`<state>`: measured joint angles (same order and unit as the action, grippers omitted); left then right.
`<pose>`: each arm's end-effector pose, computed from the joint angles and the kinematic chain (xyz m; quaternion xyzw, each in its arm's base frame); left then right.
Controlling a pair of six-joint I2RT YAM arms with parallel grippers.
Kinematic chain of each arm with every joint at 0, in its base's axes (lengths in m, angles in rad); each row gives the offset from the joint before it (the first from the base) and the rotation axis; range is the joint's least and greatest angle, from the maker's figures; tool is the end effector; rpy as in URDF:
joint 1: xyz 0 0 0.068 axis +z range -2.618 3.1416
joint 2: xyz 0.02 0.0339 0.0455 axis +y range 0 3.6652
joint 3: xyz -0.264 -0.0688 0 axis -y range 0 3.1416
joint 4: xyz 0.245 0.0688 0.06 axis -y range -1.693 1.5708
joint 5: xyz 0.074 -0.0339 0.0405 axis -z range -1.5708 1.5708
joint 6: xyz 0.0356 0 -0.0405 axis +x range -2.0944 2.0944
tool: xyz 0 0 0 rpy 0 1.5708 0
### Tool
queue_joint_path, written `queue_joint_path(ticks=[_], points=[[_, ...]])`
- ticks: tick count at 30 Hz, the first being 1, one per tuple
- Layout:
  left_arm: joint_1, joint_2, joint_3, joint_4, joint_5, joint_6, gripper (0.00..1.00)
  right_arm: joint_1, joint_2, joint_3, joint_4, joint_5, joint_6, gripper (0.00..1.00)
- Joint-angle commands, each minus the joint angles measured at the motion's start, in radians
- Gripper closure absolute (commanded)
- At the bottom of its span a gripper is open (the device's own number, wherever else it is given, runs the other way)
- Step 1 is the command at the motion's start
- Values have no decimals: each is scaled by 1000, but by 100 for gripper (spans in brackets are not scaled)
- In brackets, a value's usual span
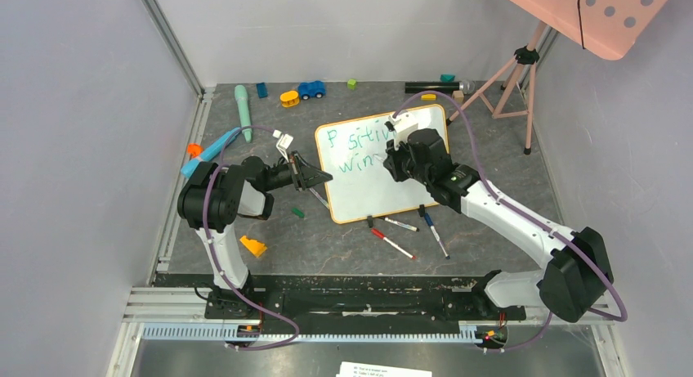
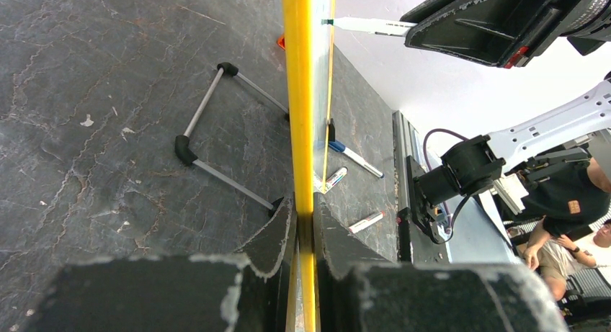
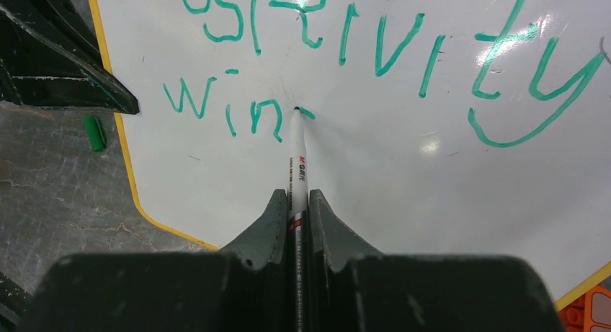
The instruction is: Write a sentence on the whiteboard
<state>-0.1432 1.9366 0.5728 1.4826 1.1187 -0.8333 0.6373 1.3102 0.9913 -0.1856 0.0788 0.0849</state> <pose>0.3047 -0.0763 0.1432 0.1831 0.6638 -0.6085 0.3946 0.2422 0.1758 0.2958 -0.2154 0.8334 0.1477 0.4871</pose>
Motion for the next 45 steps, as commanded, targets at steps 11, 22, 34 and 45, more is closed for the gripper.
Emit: queue_joint_path(ticks=[11, 22, 34, 45], points=[[4, -20, -8, 74, 33, 8, 98, -6, -30, -37, 12, -13, -1, 100], [4, -18, -4, 74, 35, 7, 98, -8, -46, -34, -27, 76, 4, 100], [4, -16, -4, 74, 32, 6, 98, -9, -68, -82, -22, 21, 13, 100], [4, -19, -1, 74, 36, 5, 98, -9, -46, 3, 20, -130, 35, 100]])
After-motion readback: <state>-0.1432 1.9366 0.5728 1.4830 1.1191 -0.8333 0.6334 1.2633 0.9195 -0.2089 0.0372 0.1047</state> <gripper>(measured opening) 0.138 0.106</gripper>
